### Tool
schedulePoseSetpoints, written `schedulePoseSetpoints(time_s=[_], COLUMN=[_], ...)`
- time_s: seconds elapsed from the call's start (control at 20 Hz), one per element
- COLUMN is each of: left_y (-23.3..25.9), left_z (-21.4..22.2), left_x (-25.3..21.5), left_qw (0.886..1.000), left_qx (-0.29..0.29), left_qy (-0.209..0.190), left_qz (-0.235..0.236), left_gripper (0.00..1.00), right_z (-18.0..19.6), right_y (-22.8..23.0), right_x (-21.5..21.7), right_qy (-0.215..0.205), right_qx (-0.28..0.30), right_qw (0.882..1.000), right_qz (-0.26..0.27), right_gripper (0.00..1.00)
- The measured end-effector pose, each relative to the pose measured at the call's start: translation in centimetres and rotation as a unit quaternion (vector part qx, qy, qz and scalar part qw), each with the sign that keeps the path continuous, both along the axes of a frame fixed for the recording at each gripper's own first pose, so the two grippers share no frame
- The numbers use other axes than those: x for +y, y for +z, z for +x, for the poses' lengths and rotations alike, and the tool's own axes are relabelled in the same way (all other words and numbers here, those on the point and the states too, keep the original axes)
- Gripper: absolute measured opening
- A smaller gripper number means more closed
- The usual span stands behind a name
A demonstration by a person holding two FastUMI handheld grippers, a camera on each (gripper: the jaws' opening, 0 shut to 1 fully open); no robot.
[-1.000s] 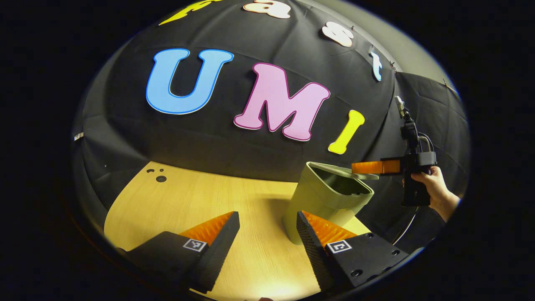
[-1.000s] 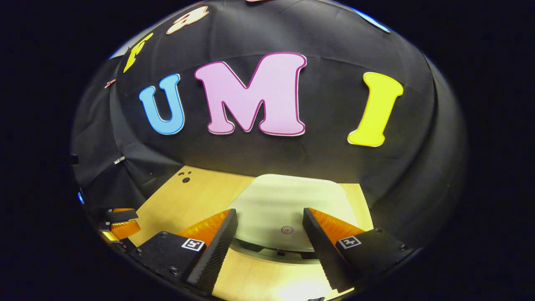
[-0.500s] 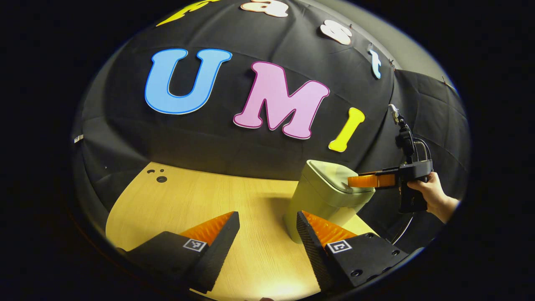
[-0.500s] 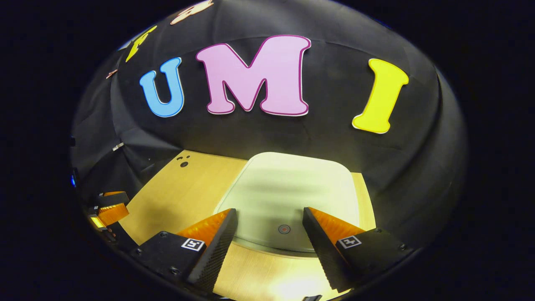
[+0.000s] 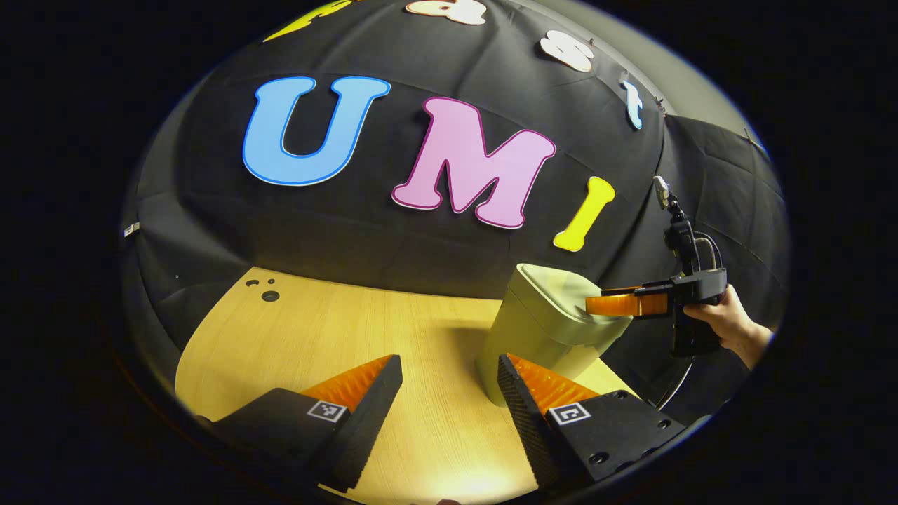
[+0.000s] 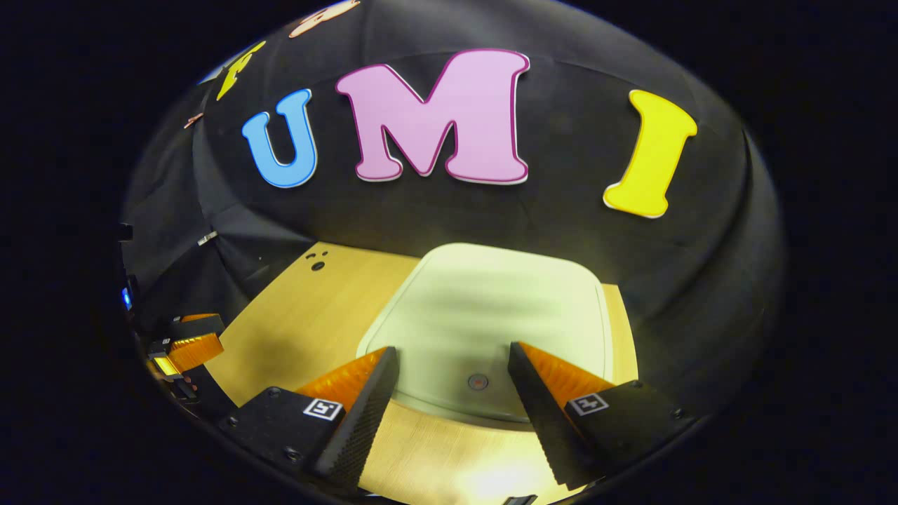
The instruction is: Press the lid of the desktop garbage bin to open it, pick up the crumpled paper on the desktop and throw it into the bin, then pick up the pop can on the desktop and drop it into the bin, and finally close the garbage bin lid.
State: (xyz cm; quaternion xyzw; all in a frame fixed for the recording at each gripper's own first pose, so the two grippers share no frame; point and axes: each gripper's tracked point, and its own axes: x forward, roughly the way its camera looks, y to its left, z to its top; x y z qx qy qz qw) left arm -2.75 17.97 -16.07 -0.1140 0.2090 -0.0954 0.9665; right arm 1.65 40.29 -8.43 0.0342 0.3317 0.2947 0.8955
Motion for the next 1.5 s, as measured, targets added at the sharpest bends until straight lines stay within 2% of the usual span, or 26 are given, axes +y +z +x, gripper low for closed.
schedulePoseSetpoints(time_s=[0.45,0.85,1.5], left_y=[0.5,0.6,1.8], left_z=[0.1,-0.5,-0.6], left_x=[-0.5,-0.6,-1.6], left_qw=[1.000,1.000,0.999], left_qx=[-0.004,-0.003,-0.020], left_qy=[-0.005,-0.005,-0.006], left_qz=[0.002,0.005,0.029], left_gripper=[0.89,0.89,0.89], right_z=[-0.8,-1.9,-7.1], right_y=[1.6,3.7,8.6], right_x=[0.7,0.9,1.5], right_qy=[0.026,0.022,0.045], right_qx=[-0.027,-0.034,-0.092], right_qw=[0.999,0.999,0.992], right_qz=[-0.004,0.029,0.078], right_gripper=[0.99,0.99,0.99])
